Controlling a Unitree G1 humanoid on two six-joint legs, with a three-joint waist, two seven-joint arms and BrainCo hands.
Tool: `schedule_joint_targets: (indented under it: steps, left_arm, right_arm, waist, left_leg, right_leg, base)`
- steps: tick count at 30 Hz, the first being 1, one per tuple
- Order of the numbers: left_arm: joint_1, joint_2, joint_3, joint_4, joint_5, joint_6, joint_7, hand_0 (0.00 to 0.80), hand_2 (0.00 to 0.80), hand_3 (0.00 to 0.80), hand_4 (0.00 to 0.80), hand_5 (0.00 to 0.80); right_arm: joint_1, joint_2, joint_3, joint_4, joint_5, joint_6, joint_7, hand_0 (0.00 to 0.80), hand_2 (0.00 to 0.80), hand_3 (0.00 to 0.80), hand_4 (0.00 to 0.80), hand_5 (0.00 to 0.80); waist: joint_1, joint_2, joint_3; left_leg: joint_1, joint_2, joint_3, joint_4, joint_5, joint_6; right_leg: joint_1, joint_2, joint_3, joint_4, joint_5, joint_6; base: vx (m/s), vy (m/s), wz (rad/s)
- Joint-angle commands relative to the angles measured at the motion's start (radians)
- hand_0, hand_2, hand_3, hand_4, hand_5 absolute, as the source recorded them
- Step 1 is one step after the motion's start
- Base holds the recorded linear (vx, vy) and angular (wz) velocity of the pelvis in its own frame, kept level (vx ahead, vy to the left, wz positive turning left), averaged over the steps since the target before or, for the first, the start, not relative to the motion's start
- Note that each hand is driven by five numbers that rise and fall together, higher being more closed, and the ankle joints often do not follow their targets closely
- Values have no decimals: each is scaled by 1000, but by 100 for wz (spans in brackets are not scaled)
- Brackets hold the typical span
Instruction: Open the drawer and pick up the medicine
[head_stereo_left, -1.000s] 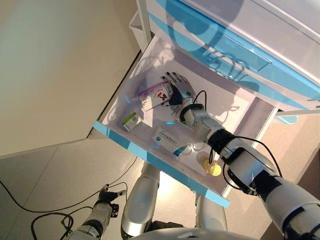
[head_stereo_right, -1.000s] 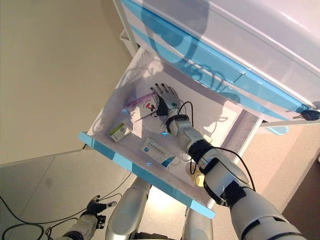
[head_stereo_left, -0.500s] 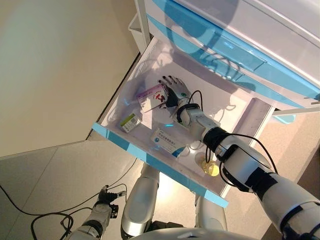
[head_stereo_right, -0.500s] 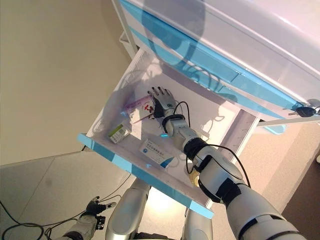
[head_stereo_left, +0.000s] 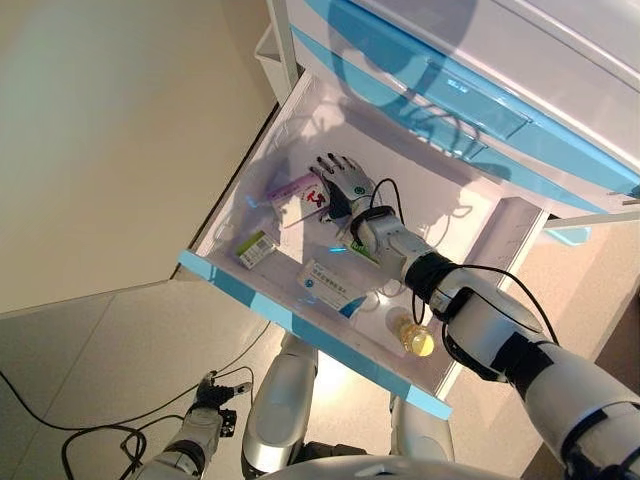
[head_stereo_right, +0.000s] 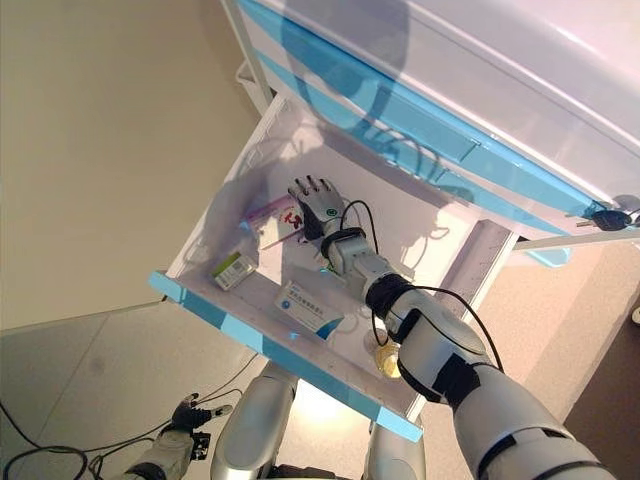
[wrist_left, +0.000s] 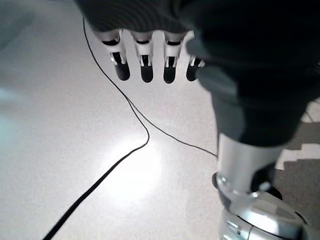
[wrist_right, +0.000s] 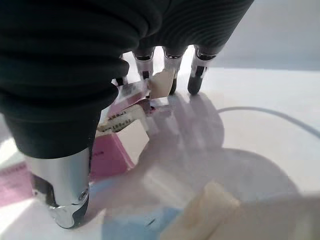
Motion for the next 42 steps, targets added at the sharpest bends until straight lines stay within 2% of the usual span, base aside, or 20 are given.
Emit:
schedule_joint_targets:
  steps: [1, 10, 11, 12, 13, 17, 18, 22, 23, 24, 25, 26, 28, 29, 30, 31, 32, 33, 34, 42]
  left_arm:
    - [1, 25, 9, 59, -26, 16, -4, 0, 0, 0, 0, 0]
    - [-14, 31, 22, 77, -24, 24, -11, 0, 0, 0, 0, 0]
    - [-15, 31, 20, 72, -30, 24, -11, 0, 0, 0, 0, 0]
    - [-15, 29, 20, 68, -30, 23, -13, 0, 0, 0, 0, 0]
    - [-16, 30, 20, 69, -29, 24, -13, 0, 0, 0, 0, 0]
    - [-19, 33, 26, 83, -25, 26, -16, 0, 0, 0, 0, 0]
    - [-21, 34, 32, 89, -20, 29, -13, 0, 0, 0, 0, 0]
    - [-22, 36, 33, 93, -12, 32, -11, 0, 0, 0, 0, 0]
    - [-23, 37, 32, 92, -12, 32, -11, 0, 0, 0, 0, 0]
    - [-24, 38, 35, 95, -10, 32, -9, 0, 0, 0, 0, 0]
    - [-25, 40, 34, 93, -8, 32, -9, 0, 0, 0, 0, 0]
    - [-24, 40, 35, 93, -7, 33, -8, 0, 0, 0, 0, 0]
    - [-26, 42, 34, 93, -5, 32, -8, 0, 0, 0, 0, 0]
    - [-27, 42, 36, 95, -5, 32, -8, 0, 0, 0, 0, 0]
    - [-28, 43, 36, 96, -3, 32, -9, 0, 0, 0, 0, 0]
    - [-27, 42, 37, 97, -3, 33, -9, 0, 0, 0, 0, 0]
    - [-28, 44, 38, 99, 2, 33, -10, 0, 0, 0, 0, 0]
    - [-27, 44, 39, 100, 1, 34, -10, 0, 0, 0, 0, 0]
    - [-29, 48, 38, 101, 6, 35, -11, 0, 0, 0, 0, 0]
    - [-7, 72, 51, 68, 19, 32, -16, 0, 0, 0, 0, 0]
  right_arm:
    - [-62, 64, 52, 20, -66, -41, 63, 0, 0, 0, 0, 0]
    - [-37, 114, 102, 18, -114, -49, 116, 0, 0, 0, 0, 0]
    - [-36, 119, 105, 16, -111, -49, 119, 169, 169, 169, 169, 169]
    - [-32, 123, 103, 18, -111, -52, 123, 693, 693, 693, 693, 693]
    - [-29, 126, 102, 18, -109, -53, 124, 800, 800, 800, 800, 800]
    - [-19, 129, 101, 14, -97, -58, 124, 800, 800, 800, 800, 800]
    - [-11, 130, 99, 12, -90, -61, 123, 800, 800, 800, 800, 800]
    - [-11, 130, 96, 14, -87, -62, 118, 800, 800, 800, 800, 800]
    - [-11, 129, 95, 14, -87, -62, 118, 800, 800, 800, 800, 800]
    - [-13, 131, 94, 18, -85, -61, 116, 800, 800, 800, 800, 800]
    - [-14, 130, 91, 18, -84, -60, 115, 800, 800, 800, 800, 800]
    - [-15, 130, 90, 18, -80, -60, 112, 800, 800, 800, 800, 800]
    - [-18, 130, 88, 20, -78, -59, 110, 800, 800, 800, 800, 800]
    - [-18, 130, 88, 19, -77, -61, 111, 800, 800, 800, 800, 800]
    - [-21, 126, 86, 17, -76, -61, 108, 800, 800, 800, 800, 800]
    - [-21, 125, 87, 14, -74, -62, 109, 800, 800, 800, 800, 800]
    - [-25, 121, 85, 7, -71, -63, 109, 800, 800, 800, 800, 800]
    - [-24, 121, 86, 7, -71, -64, 110, 800, 800, 800, 800, 800]
    - [-33, 117, 82, -3, -65, -64, 109, 800, 800, 800, 800, 800]
    - [-52, 59, 74, -109, -31, -76, 138, 800, 800, 800, 800, 800]
  waist:
    - [18, -20, 38]
    - [22, -38, 37]
    - [23, -38, 39]
    - [23, -37, 41]
    - [23, -37, 42]
    - [26, -34, 47]
    - [23, -41, 42]
    - [25, -43, 41]
    - [27, -37, 45]
    - [25, -43, 40]
    - [27, -38, 44]
    - [24, -44, 39]
    - [28, -38, 44]
    - [26, -44, 39]
    - [27, -39, 42]
    - [25, -45, 38]
    - [26, -40, 40]
    - [24, -45, 36]
    - [24, -42, 39]
    - [11, -50, 27]
  left_leg:
    - [39, -81, 18, -23, -39, 70]
    - [50, -80, 3, -35, -61, 64]
    - [50, -81, 1, -34, -62, 64]
    - [49, -81, 0, -35, -61, 64]
    - [49, -81, -2, -35, -60, 64]
    - [33, -83, -1, -33, -33, 65]
    - [47, -80, -4, -37, -59, 64]
    - [48, -81, -5, -34, -61, 66]
    - [35, -83, -4, -30, -36, 67]
    - [50, -82, -4, -31, -63, 67]
    - [37, -84, -2, -27, -39, 69]
    - [52, -81, -2, -31, -64, 67]
    - [39, -82, 0, -29, -39, 69]
    - [54, -80, -1, -33, -64, 67]
    - [40, -82, 0, -28, -39, 69]
    - [55, -80, 0, -32, -65, 67]
    - [43, -82, 3, -27, -41, 68]
    - [57, -80, 2, -31, -66, 67]
    - [45, -81, 7, -24, -43, 68]
    - [69, -78, 29, -9, -59, 74]
  right_leg:
    - [24, -60, 51, -170, 243, 86]
    - [31, -57, 57, -162, 208, 89]
    - [31, -58, 57, -159, 206, 89]
    - [31, -58, 57, -159, 206, 89]
    - [31, -58, 57, -158, 205, 88]
    - [21, -59, 49, -165, 232, 81]
    - [30, -56, 60, -160, 205, 88]
    - [28, -56, 62, -156, 203, 88]
    - [20, -59, 52, -160, 229, 80]
    - [27, -57, 64, -152, 203, 88]
    - [20, -59, 55, -157, 230, 81]
    - [29, -56, 66, -153, 204, 89]
    - [21, -59, 58, -158, 231, 81]
    - [29, -57, 68, -153, 205, 89]
    - [21, -60, 57, -158, 232, 82]
    - [29, -57, 67, -153, 205, 89]
    - [23, -59, 58, -159, 232, 82]
    - [31, -57, 67, -154, 206, 89]
    - [25, -59, 60, -159, 232, 82]
    - [47, -50, 88, -160, 236, 81]
  base:
    - [19, -24, 4]
    - [41, -31, 6]
    - [9, -17, 10]
    - [8, -18, 6]
    - [-91, 41, 3]
    - [0, -1, 1]
    - [-89, 36, 4]
    - [22, -10, 1]
    - [0, 0, 0]
    - [-99, 49, 0]
    - [83, -36, -1]
    - [0, 0, 0]
    - [0, 0, 0]
    - [-98, 49, -2]
    - [82, -37, -2]
    - [-102, 50, -1]
    - [84, -40, 0]
    - [-105, 55, 1]
    - [0, 0, 0]
    - [-20, 13, -3]
